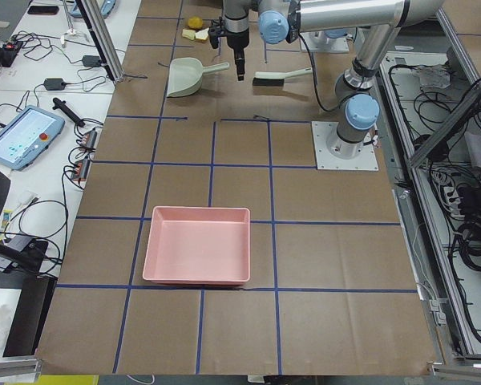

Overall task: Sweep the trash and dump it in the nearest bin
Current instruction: 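Move the left gripper down toward the white brush handle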

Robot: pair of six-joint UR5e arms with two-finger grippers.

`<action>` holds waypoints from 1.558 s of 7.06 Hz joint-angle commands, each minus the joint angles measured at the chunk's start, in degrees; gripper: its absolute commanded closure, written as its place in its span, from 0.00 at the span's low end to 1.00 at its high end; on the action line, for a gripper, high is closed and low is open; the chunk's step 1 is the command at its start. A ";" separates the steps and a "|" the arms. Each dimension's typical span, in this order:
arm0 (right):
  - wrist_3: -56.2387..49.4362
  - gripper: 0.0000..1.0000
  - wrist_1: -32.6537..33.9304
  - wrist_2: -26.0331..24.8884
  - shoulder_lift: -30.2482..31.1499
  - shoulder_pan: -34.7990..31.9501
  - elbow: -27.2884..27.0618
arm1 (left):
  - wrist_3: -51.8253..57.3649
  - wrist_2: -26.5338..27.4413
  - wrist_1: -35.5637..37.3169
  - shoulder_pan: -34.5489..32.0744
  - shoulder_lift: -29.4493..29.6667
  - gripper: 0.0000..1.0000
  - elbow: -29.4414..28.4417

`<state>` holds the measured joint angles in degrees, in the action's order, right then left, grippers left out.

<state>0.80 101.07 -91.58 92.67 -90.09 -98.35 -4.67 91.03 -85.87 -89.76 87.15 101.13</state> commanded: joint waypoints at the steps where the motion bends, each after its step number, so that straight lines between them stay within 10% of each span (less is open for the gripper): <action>1: 0.00 0.00 0.00 0.00 -0.03 0.00 0.00 | -0.86 -0.32 -0.09 -0.50 -0.40 0.01 0.03; 9: -0.09 0.00 0.00 0.08 -0.21 0.00 0.00 | -20.63 -0.59 6.24 -22.36 -7.34 0.09 10.91; 11: -0.09 0.00 0.00 0.08 -0.21 0.00 0.00 | -27.22 0.11 18.39 -29.48 -7.87 0.08 17.40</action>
<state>0.71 101.07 -91.50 92.46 -90.09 -98.35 -28.98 90.88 -74.17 -115.47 79.53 114.92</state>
